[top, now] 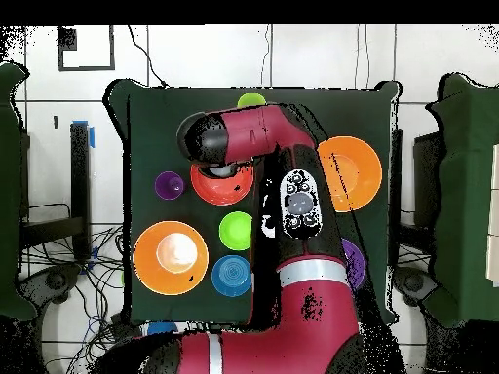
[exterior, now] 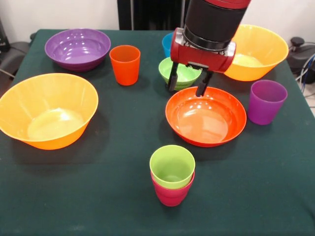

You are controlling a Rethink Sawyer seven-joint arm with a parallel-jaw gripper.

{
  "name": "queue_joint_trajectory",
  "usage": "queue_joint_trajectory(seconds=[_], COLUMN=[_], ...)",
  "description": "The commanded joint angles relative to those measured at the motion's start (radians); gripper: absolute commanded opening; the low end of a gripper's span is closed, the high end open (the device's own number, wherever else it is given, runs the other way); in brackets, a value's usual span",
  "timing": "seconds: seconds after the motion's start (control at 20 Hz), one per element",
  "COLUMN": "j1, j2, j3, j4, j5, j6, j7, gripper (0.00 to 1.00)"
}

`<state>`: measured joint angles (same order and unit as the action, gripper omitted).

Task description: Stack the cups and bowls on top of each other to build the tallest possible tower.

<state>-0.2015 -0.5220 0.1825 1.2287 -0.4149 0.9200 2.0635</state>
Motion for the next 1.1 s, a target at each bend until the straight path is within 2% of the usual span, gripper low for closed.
queue_joint_trajectory(seconds=[0.05,0.65,1.1], j1=[0.005,0.013,-0.05], j2=[-0.01,-0.008,-0.006], j3=[-0.014,-0.051,-0.023], j4=[0.19,0.318,0.399], j5=[-0.019,0.005,-0.023], j6=[-0.112,-0.225,-0.31], j7=[0.059,0.108,-0.004], gripper=[1.0,1.0,1.0])
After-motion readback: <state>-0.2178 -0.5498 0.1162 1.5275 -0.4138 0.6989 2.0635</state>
